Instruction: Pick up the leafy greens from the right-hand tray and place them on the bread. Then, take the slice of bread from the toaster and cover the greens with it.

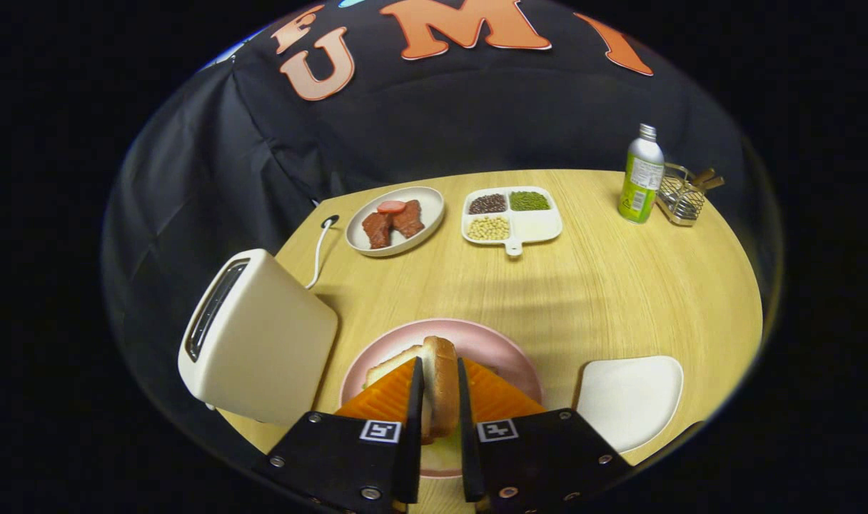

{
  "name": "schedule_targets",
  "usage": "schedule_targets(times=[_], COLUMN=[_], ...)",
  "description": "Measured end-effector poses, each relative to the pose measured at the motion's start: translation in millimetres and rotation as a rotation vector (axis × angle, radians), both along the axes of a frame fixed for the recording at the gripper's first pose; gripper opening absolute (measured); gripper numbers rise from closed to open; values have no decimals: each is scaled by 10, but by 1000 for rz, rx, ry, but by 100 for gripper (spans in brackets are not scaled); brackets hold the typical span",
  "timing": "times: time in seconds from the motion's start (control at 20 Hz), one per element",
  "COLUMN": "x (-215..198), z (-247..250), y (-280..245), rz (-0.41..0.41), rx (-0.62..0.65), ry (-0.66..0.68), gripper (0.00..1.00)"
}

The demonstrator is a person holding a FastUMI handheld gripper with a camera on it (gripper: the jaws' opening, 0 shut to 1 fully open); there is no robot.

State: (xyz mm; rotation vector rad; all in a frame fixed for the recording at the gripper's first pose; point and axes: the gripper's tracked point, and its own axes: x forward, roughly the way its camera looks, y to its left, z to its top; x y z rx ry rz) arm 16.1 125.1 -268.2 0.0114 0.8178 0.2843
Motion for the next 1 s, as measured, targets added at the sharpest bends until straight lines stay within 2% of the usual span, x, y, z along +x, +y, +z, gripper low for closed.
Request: schedule_targets(times=[0.15, 0.35, 0.5, 0.65, 0.85, 1.0], x=[2, 13, 57, 121, 152, 145], z=[-90, 18, 275, 609, 1112, 1494], y=[-112, -194, -278, -322, -400, -444], rz=[-11, -36, -32, -47, -86, -116], rx=[-38, -50, -90, -100, -92, -81], ry=[13, 1, -61, -133, -224, -304], gripper=[37, 44, 53, 75, 94, 98])
